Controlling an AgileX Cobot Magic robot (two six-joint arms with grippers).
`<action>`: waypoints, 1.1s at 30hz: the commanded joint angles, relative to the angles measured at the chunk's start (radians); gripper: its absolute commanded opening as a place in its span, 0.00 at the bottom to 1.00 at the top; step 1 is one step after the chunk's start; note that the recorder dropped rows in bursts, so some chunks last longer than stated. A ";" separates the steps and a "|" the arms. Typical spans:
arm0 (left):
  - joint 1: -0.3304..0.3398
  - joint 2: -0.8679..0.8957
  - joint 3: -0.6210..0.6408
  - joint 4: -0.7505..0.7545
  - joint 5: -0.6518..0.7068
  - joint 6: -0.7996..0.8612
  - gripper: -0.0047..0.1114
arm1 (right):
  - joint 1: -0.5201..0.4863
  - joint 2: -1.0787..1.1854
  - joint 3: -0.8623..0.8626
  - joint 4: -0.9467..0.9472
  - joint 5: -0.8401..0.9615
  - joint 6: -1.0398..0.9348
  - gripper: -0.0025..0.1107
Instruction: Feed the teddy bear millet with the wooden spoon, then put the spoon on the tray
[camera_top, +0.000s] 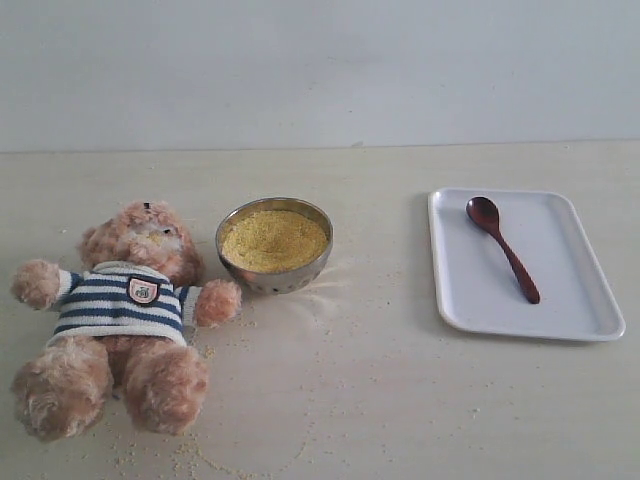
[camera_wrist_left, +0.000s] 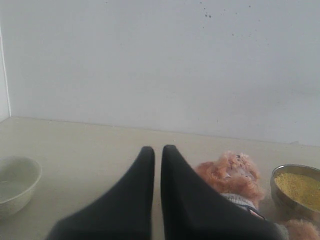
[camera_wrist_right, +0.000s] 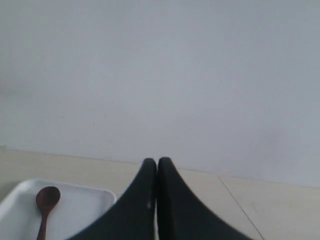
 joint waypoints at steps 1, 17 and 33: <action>-0.005 -0.006 0.003 -0.002 -0.003 -0.005 0.08 | -0.040 -0.045 0.004 -0.034 0.127 -0.018 0.02; -0.005 -0.002 0.003 -0.002 -0.005 -0.005 0.08 | -0.254 -0.263 0.004 -0.785 0.715 0.839 0.02; -0.005 -0.002 0.003 -0.002 -0.004 -0.005 0.08 | -0.196 -0.263 0.004 -0.775 0.706 0.839 0.02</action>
